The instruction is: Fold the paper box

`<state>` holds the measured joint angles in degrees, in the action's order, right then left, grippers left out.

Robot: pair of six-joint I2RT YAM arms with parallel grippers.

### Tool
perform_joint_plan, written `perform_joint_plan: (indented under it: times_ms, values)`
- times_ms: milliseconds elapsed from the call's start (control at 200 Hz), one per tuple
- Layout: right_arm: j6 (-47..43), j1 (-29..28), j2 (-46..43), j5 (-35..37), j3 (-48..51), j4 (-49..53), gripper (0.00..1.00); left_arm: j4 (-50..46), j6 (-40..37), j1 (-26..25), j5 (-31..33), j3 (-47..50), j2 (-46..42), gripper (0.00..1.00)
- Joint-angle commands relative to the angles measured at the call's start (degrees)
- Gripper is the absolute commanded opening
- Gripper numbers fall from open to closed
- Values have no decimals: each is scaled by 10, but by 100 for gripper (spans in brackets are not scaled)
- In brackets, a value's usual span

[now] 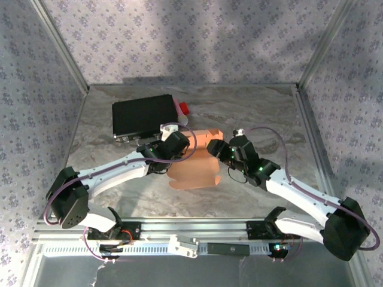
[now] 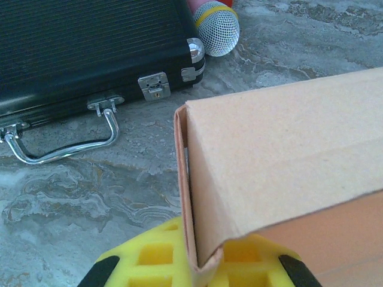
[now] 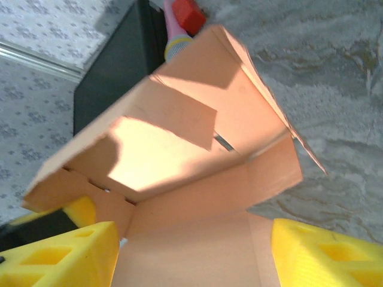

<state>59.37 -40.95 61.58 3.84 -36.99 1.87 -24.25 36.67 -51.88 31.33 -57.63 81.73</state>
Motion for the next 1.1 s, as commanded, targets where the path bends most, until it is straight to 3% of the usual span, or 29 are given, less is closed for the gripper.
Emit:
perform_joint_plan:
  times_ms: [0,545,1094]
  values:
    - [13,-10,16,21,17,-33,69,0,-9,-5,12,-4,-12,0]
    - [-14,7,114,24,8,-81,65,-8,-13,-5,5,-11,-17,0]
    - [-32,-3,161,-19,-50,-104,50,-7,-14,-6,2,-19,-9,0]
